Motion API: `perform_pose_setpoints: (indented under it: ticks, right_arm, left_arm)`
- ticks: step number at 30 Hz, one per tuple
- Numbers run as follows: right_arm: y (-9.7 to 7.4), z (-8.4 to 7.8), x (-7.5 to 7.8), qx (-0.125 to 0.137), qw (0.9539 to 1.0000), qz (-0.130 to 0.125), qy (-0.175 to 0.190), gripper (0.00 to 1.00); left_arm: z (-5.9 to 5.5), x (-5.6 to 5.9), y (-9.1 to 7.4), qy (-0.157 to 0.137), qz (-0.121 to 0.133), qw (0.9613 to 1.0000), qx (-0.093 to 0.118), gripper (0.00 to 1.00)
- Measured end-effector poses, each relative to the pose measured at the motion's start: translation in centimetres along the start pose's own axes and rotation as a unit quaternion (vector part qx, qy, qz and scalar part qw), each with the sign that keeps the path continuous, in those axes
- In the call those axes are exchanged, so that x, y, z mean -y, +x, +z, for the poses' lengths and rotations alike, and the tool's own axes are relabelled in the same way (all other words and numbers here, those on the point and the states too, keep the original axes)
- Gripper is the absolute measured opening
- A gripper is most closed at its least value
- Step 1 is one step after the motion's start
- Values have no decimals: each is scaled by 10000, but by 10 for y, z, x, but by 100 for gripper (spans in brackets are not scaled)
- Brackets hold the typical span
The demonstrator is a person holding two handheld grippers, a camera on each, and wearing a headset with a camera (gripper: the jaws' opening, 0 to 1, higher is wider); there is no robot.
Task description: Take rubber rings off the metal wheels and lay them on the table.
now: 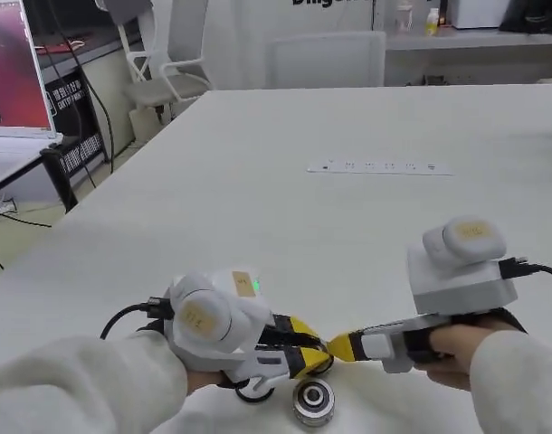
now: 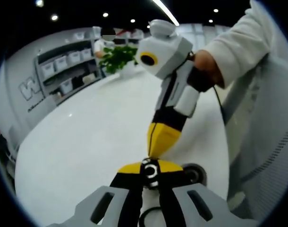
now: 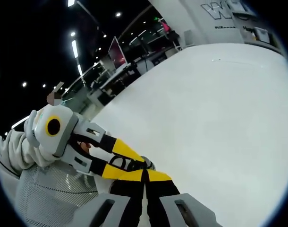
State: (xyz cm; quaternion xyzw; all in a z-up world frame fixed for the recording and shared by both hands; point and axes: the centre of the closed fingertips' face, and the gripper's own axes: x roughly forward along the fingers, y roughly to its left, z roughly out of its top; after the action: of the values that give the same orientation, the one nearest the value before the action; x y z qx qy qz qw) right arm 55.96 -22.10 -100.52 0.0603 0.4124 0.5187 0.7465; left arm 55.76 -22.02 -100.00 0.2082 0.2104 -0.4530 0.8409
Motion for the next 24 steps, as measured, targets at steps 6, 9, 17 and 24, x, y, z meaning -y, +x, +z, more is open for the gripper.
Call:
perform_pose_setpoints:
  ticks: [6,9,17,24]
  right_arm:
    - [-1,0,3,11,10000,-48,74,0]
    - [-2,2,7,50,9999,-75,135,0]
    - [-5,3,10,98,9996,-86,253,0]
    - [-5,4,5,79,9995,-18,289,0]
  left_arm:
    - [-1,-1,-1,-88,-18,10000,-23,13]
    - [-2,-1,-3,-213,-52,9997,-44,15]
    - [-3,-1,-2,-273,-69,9996,-29,14]
    - [-3,0,-2,-207,-141,9997,-41,14]
